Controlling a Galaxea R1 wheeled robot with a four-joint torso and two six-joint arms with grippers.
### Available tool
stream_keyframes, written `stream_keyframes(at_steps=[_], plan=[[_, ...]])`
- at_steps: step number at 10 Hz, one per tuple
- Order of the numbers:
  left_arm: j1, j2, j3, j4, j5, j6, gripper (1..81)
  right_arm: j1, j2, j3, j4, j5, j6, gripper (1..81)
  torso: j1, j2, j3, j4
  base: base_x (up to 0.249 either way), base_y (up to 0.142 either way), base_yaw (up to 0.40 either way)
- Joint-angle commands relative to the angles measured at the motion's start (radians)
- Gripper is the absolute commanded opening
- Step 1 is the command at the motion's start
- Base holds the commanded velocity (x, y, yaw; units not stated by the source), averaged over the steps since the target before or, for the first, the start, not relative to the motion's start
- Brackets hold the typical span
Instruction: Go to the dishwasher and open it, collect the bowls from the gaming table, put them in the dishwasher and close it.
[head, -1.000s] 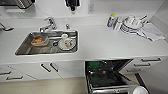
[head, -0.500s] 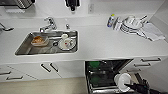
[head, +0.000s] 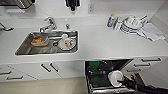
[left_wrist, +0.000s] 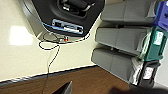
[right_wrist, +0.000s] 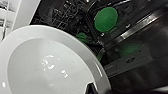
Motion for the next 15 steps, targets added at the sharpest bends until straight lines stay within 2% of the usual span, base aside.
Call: stream_keyframes(at_steps=[1,2,4,6,7,9,11,12,14,15], plan=[[0.060,-0.018,-0.005,0.040,0.037,0.006,81.1,0.107,-0.046,0.000,-0.002,-0.019,0.026,81.1,0.000,0.000,0.000,0.000,0.000,0.000,0.000],[0.059,-0.012,-0.005,0.040,0.037,0.006,81.1,0.104,-0.060,0.002,-0.006,-0.012,0.066,81.1,0.000,0.000,0.000,0.000,0.000,0.000,0.000],[0.054,0.004,-0.013,0.034,0.039,0.006,81.1,0.098,-0.097,0.026,-0.006,-0.012,0.070,81.1,0.000,0.000,0.000,0.000,0.000,0.000,0.000],[0.026,0.042,-0.092,0.004,0.037,-0.017,81.1,0.043,-0.233,0.139,-0.005,-0.062,0.070,81.1,0.000,0.000,0.000,0.000,0.000,0.000,0.000],[0.013,0.071,-0.126,-0.067,0.039,-0.040,81.1,-0.011,-0.292,0.161,-0.011,-0.128,0.070,81.1,0.000,0.000,0.000,0.000,0.000,0.000,0.000],[-0.006,0.114,-0.192,-0.171,0.053,-0.055,81.1,-0.161,-0.385,0.187,-0.012,-0.144,0.062,81.1,0.000,0.000,0.000,0.000,0.000,0.000,0.000],[-0.021,0.148,-0.249,-0.264,0.070,-0.075,81.1,-0.328,-0.396,0.175,-0.014,-0.141,0.057,81.1,0.000,0.000,0.000,0.000,0.000,0.000,0.000],[-0.032,0.171,-0.289,-0.283,0.100,-0.080,81.1,-0.408,-0.381,0.144,-0.009,-0.124,0.057,81.1,0.000,0.000,0.000,0.000,0.000,0.000,0.000],[-0.049,0.198,-0.323,-0.282,0.145,-0.101,81.1,-0.513,-0.341,0.111,-0.011,-0.117,0.057,81.1,0.000,0.000,0.000,0.000,0.000,0.000,0.000],[-0.050,0.206,-0.333,-0.282,0.145,-0.101,81.1,-0.557,-0.315,0.094,-0.012,-0.115,0.056,81.1,0.000,0.000,0.000,0.000,0.000,0.000,0.000]])
